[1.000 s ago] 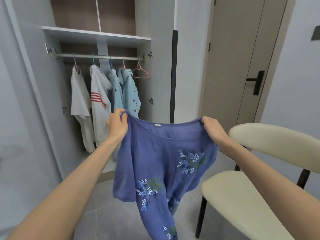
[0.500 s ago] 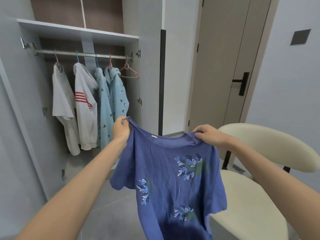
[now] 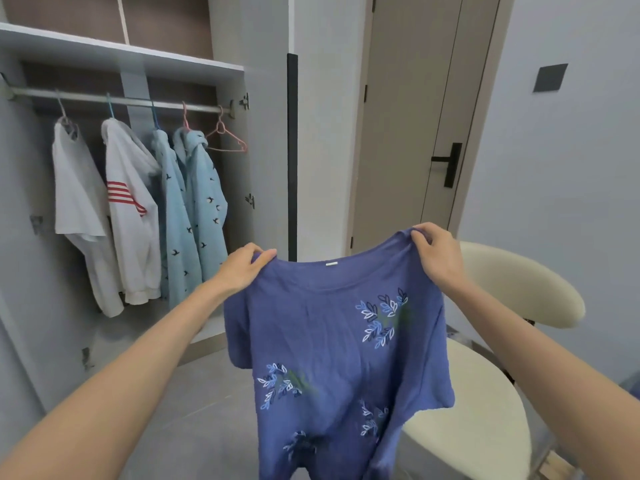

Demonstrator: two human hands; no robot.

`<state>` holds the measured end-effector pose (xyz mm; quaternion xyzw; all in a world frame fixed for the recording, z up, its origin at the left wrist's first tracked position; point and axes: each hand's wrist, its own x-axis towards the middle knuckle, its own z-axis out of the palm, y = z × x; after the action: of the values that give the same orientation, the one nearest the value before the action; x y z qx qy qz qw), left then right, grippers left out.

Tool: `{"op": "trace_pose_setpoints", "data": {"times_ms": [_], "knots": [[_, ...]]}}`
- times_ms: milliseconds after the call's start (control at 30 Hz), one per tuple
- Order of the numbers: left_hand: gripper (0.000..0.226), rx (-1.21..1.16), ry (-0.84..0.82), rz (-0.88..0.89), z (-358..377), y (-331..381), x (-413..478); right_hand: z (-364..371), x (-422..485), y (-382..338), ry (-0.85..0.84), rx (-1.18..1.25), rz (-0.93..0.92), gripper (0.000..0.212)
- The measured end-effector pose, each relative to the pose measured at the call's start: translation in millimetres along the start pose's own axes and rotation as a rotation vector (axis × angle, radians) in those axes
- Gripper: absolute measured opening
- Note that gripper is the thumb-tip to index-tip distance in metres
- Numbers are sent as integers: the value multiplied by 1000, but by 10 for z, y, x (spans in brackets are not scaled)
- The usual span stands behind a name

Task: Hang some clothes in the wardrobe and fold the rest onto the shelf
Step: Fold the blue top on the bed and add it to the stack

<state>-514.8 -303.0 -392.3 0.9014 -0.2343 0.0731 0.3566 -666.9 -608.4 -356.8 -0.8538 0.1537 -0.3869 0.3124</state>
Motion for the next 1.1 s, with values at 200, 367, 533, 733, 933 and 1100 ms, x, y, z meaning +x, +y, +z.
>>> {"op": "trace_pose_setpoints", "data": {"times_ms": [200,367,533,733,933,1100], "knots": [[36,-63,10,104,22,-7,-71,63,-81,114,1,37,51,24],[28,-280,147,132,-28,69,-82,69,-131,149,-36,-18,41,21],[29,-299,372,27,-29,-23,55,49,-134,120,-263,-40,69,18],[24,-599,384,-124,89,54,73,15,-160,93,-495,-71,73,21],[26,-561,325,-132,231,83,103,36,-171,168,-266,177,149,18],[30,-347,180,-32,348,28,156,63,-164,173,-35,237,135,17]]}}
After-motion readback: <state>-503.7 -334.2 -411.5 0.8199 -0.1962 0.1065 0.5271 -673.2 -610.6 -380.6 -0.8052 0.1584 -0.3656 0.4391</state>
